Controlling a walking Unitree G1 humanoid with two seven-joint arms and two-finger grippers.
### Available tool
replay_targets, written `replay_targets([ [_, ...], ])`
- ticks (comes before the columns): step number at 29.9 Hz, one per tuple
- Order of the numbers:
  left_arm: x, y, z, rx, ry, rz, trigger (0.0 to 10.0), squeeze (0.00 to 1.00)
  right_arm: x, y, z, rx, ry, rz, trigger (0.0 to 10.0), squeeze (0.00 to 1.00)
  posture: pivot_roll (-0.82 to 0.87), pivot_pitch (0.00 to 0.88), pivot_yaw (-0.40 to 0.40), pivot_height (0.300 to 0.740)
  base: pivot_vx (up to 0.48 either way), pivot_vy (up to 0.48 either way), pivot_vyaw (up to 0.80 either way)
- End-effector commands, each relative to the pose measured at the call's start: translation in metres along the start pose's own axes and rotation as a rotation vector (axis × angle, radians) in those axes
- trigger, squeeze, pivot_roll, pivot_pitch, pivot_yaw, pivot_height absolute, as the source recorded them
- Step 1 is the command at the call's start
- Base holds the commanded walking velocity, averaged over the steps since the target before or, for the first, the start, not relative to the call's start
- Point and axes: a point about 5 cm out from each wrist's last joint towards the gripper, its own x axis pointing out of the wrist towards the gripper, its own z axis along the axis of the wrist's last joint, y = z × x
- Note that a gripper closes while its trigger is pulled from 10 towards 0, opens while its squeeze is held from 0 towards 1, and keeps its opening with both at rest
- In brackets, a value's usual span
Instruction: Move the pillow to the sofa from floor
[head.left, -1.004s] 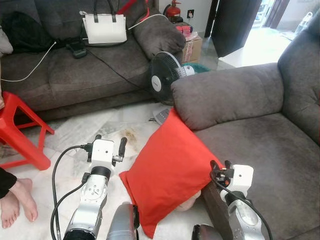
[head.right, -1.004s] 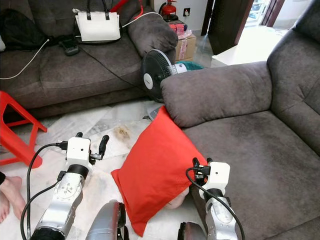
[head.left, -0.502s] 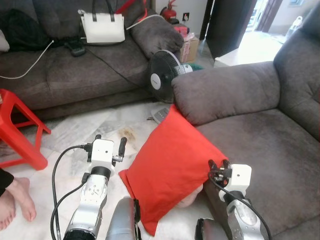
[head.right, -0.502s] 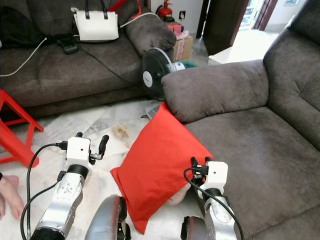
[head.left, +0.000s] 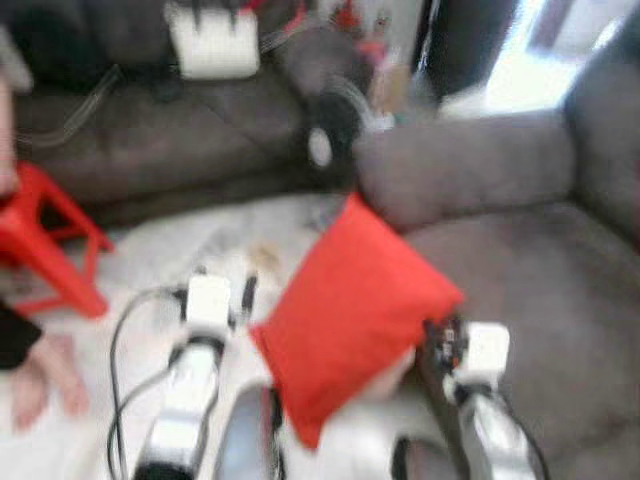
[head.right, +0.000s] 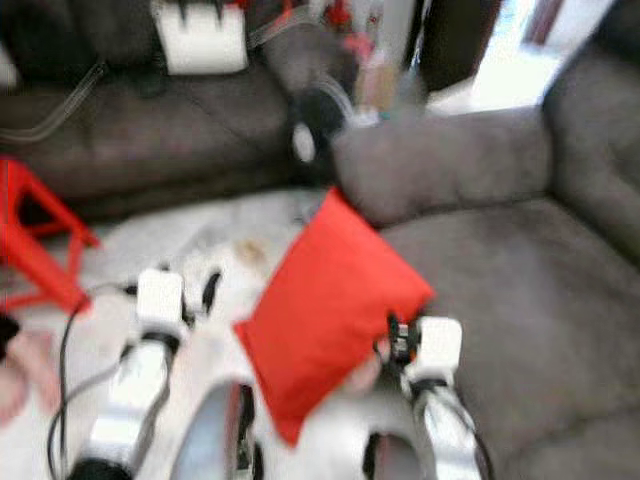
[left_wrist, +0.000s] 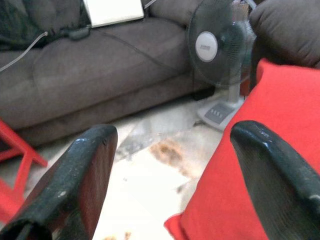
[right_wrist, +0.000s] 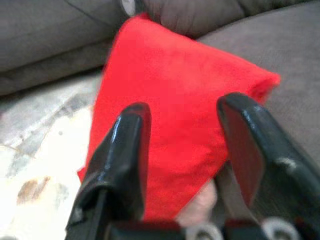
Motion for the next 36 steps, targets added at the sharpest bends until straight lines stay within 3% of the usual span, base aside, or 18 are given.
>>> replay_targets([
  [1, 0.0051, -0.0002, 0.0068, -0.012, -0.021, -0.004, 10.0, 0.0, 0.0004, -0.0011, 0.0023, -0.009, -0.006, 0.0, 10.0, 0.0, 0.14, 0.073, -0.013, 0.594, 0.0, 0.0, 0.0],
  [8, 0.0058, -0.0001, 0.0073, -0.015, -0.022, -0.002, 10.0, 0.0, 0.001, -0.0005, 0.0028, -0.026, -0.003, 0.006, 10.0, 0.0, 0.14, 0.073, -0.014, 0.594, 0.115, 0.0, 0.0],
  [31, 0.0061, 0.0006, 0.008, -0.011, -0.025, -0.007, 10.0, 0.0, 0.0007, 0.0007, 0.0001, -0.023, 0.011, 0.011, 10.0, 0.0, 0.14, 0.075, -0.014, 0.594, 0.317, 0.0, 0.0],
  [36, 0.0068, -0.0002, 0.0069, -0.006, -0.023, -0.01, 10.0, 0.0, 0.0006, 0.0002, -0.0006, -0.036, 0.02, 0.018, 10.0, 0.0, 0.14, 0.075, -0.016, 0.594, 0.0, 0.0, 0.24],
])
